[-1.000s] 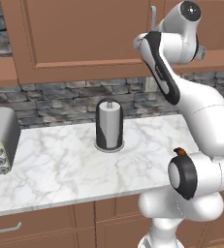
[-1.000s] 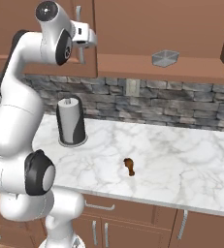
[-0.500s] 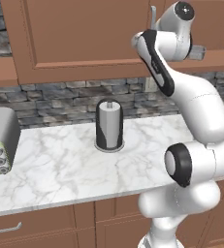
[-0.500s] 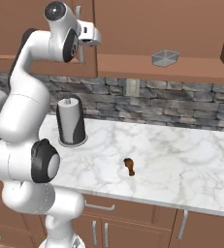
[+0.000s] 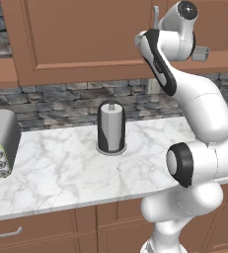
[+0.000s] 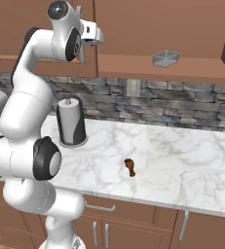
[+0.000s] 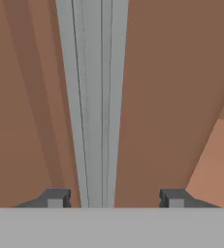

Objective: Retrieve the tupperware from the cabinet, then place the raw meat into the tupperware to avoid contamination.

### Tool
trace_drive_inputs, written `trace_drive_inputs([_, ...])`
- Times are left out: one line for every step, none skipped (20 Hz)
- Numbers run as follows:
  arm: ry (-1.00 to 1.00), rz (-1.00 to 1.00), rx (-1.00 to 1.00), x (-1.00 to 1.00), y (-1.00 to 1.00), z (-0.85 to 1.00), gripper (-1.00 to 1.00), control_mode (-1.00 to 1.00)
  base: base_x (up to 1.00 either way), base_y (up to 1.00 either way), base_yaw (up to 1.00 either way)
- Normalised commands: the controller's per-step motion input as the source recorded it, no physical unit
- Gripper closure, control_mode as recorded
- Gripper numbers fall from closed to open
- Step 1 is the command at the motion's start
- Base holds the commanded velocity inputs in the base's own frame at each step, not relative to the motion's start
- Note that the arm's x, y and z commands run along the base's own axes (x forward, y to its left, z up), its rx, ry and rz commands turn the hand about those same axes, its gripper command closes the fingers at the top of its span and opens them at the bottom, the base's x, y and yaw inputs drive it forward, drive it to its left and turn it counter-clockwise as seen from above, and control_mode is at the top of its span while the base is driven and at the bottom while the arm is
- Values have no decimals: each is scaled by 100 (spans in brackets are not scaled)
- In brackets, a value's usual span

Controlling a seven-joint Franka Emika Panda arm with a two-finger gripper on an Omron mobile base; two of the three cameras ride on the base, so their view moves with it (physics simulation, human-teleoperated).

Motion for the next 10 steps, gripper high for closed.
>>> trace_drive_inputs([-1,0,0,29,0,-7,100,-100,0,0,0])
trace_drive_inputs([-1,0,0,28,0,-9,100,-100,0,0,0])
trace_drive_inputs([-1,0,0,26,0,-11,100,-100,0,0,0])
trace_drive_inputs([-1,0,0,25,0,-11,100,-100,0,0,0])
trace_drive_inputs([-1,-1,0,25,4,-11,100,-100,0,0,0])
trace_drive_inputs([0,-1,0,27,11,-13,100,-100,0,0,0])
trace_drive_inputs([0,-2,0,28,29,-12,100,-100,0,0,0])
trace_drive_inputs([0,-1,0,27,41,-11,100,-100,0,0,0])
trace_drive_inputs([0,-1,0,20,49,-8,100,-100,0,0,0])
trace_drive_inputs([-1,0,-1,10,57,-8,100,-100,0,0,0])
